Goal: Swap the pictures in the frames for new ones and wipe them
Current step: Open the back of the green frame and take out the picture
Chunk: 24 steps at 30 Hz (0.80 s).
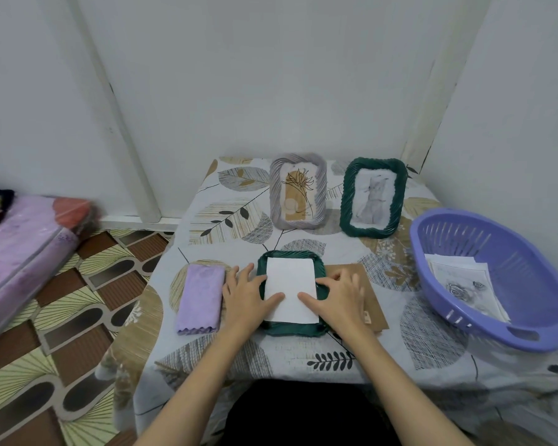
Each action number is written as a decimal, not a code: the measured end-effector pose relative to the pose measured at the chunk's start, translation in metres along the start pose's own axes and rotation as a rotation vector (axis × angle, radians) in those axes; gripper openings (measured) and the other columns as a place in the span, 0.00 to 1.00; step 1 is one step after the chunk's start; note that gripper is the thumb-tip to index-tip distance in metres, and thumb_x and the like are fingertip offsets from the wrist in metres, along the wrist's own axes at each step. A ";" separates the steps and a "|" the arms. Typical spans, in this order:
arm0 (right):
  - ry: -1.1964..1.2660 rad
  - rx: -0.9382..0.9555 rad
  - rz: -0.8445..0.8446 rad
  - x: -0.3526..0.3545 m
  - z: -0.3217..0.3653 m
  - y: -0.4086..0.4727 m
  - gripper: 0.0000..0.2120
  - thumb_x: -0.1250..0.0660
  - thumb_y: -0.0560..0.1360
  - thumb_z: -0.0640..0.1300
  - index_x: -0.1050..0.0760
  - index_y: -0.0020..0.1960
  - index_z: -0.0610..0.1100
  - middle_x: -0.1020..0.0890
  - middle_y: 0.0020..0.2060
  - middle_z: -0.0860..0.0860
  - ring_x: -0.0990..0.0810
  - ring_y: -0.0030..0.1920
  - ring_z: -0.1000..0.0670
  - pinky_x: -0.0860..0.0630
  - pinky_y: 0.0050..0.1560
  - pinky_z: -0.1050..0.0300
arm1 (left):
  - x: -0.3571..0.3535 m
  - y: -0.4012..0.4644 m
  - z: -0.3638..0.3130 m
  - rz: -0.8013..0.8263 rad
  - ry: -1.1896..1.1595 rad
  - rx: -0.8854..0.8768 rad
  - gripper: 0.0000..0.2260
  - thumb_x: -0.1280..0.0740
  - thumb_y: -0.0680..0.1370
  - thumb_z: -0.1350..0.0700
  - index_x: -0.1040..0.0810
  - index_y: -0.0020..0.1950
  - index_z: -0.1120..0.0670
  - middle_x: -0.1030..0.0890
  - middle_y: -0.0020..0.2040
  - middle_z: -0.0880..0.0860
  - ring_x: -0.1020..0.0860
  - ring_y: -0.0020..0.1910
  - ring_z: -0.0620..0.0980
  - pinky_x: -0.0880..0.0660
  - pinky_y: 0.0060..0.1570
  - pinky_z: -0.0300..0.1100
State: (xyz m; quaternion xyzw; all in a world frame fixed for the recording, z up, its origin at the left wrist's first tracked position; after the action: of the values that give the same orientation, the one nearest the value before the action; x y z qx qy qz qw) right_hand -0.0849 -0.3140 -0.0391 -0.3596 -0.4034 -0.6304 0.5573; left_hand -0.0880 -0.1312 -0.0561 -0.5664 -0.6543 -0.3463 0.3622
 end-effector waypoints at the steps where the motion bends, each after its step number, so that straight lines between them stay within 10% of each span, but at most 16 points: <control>1: 0.017 -0.006 -0.007 0.000 0.000 0.000 0.25 0.33 0.67 0.65 0.23 0.58 0.53 0.29 0.52 0.51 0.34 0.55 0.48 0.37 0.54 0.54 | 0.000 0.000 -0.001 -0.006 -0.011 -0.001 0.26 0.33 0.72 0.41 0.28 0.67 0.50 0.40 0.75 0.51 0.51 0.75 0.55 0.51 0.71 0.51; 15: 0.573 -0.130 -0.001 -0.006 -0.005 0.004 0.18 0.27 0.68 0.42 0.23 0.57 0.44 0.19 0.35 0.54 0.20 0.43 0.50 0.24 0.45 0.53 | 0.002 0.000 0.001 -0.137 -0.172 -0.045 0.23 0.27 0.68 0.46 0.26 0.60 0.49 0.24 0.55 0.46 0.35 0.60 0.51 0.40 0.57 0.44; 24: 0.522 -0.044 -0.129 -0.002 -0.002 0.000 0.03 0.26 0.67 0.38 0.19 0.39 0.43 0.22 0.39 0.49 0.27 0.37 0.55 0.34 0.35 0.73 | 0.001 0.001 0.002 -0.092 -0.268 -0.051 0.28 0.26 0.68 0.48 0.30 0.66 0.50 0.24 0.56 0.47 0.35 0.60 0.50 0.38 0.59 0.46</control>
State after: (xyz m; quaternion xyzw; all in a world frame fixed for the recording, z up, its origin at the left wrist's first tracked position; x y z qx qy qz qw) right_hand -0.0848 -0.3150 -0.0419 -0.1706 -0.2542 -0.7447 0.5931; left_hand -0.0875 -0.1288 -0.0563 -0.5863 -0.7130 -0.3001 0.2407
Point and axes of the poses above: each hand's wrist, its own y-axis towards the middle knuckle, its own x-axis out of the back of the hand, z = x × y, the point moved 4 cm from there along y, towards the middle knuckle
